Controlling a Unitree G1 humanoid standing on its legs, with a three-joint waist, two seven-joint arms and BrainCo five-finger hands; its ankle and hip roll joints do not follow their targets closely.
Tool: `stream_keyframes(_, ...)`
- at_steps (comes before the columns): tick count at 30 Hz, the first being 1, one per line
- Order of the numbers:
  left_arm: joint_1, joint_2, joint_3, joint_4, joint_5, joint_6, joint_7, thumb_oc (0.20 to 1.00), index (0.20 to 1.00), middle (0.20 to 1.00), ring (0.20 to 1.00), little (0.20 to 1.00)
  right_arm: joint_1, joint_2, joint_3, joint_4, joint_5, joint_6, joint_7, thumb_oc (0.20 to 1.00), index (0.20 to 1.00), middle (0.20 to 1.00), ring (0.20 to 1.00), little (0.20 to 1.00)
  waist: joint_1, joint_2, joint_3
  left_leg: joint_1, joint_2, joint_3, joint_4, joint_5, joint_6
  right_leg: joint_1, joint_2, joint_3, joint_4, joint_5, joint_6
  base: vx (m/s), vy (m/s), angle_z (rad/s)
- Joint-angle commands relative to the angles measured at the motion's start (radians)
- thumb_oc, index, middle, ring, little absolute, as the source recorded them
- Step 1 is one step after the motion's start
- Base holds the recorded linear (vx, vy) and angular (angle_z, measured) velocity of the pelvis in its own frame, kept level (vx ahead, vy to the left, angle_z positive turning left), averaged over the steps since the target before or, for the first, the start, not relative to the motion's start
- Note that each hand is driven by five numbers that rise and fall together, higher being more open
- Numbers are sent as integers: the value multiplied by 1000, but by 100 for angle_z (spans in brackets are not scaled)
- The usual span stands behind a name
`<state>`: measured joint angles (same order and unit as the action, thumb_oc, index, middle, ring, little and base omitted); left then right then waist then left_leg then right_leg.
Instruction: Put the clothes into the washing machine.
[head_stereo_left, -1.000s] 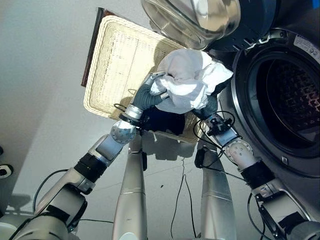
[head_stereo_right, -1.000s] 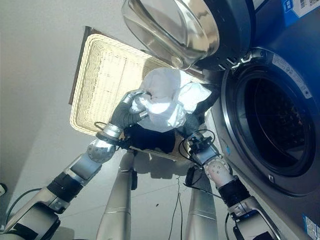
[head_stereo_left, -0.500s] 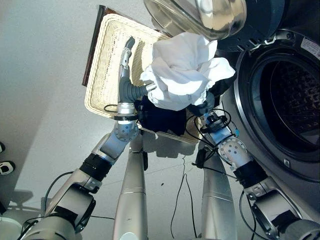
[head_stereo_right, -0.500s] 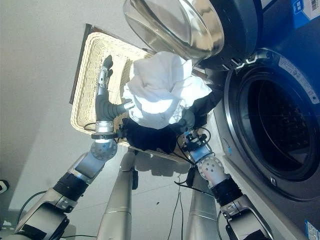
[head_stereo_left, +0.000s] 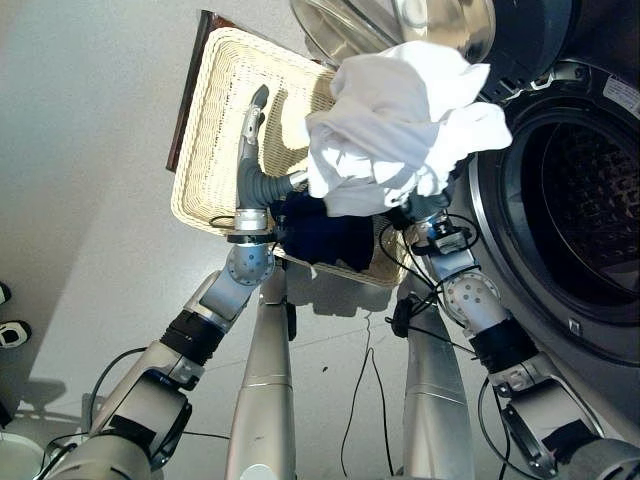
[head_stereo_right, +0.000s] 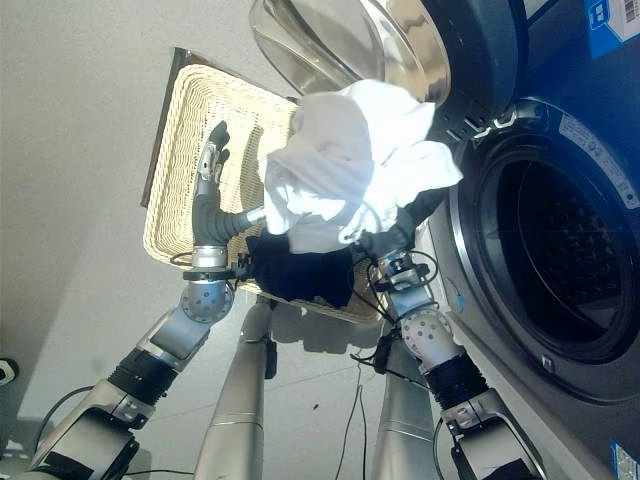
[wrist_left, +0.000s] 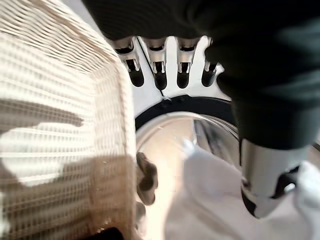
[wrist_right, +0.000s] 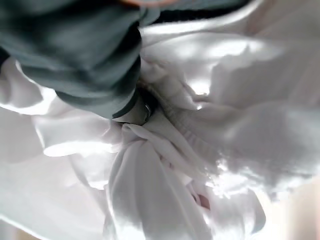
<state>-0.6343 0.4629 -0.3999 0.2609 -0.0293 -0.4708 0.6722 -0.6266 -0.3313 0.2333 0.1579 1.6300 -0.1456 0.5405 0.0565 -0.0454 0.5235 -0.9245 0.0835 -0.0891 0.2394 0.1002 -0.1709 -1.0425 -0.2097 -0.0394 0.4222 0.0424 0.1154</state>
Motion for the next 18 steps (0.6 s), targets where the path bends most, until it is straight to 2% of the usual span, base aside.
stream_keyframes(1, -9, -4, 85, -23, -69, -119, 62, 1000, 1000, 1000, 1000, 1000, -18, -8, -35, -113, 16, -41, 46, 200, 200, 200, 200, 200, -25, 26, -4, -41, -87, -8, 17, 44, 109, 53, 66, -89, -128, 133, 13, 0, 0, 0)
stream_keyframes(5, -18, -13, 112, 77, -112, -160, 97, 1000, 1000, 1000, 1000, 1000, -37, -36, -63, -13, 47, -49, 44, 200, 200, 200, 200, 200, -26, 23, -4, -38, -82, -7, 15, 43, 103, 55, 67, -90, -127, 132, 14, 0, 0, 0)
stream_keyframes(8, -40, -10, 114, 168, -116, -139, 141, 1000, 1000, 1000, 1000, 1000, -57, -65, -85, 87, 95, -48, 41, 200, 200, 200, 200, 200, -31, 20, -4, -39, -78, -4, 15, 44, 98, 55, 70, -89, -126, 132, 15, 0, 0, 0)
stream_keyframes(13, -81, 10, 105, 356, -163, -145, 163, 1000, 1000, 1000, 1000, 1000, -75, -127, -99, 322, 191, 11, 91, 200, 200, 200, 200, 200, -45, 13, -4, -38, -63, 10, 15, 47, 89, 56, 76, -86, -131, 136, 13, -2, 12, -1)
stream_keyframes(18, -113, 26, 97, 461, -188, -136, 156, 1000, 1000, 1000, 1000, 1000, -92, -153, -105, 491, 246, 49, 105, 200, 200, 200, 200, 200, -53, 11, -4, -36, -56, 17, 11, 49, 84, 58, 79, -81, -137, 137, 9, -1, 24, -6)
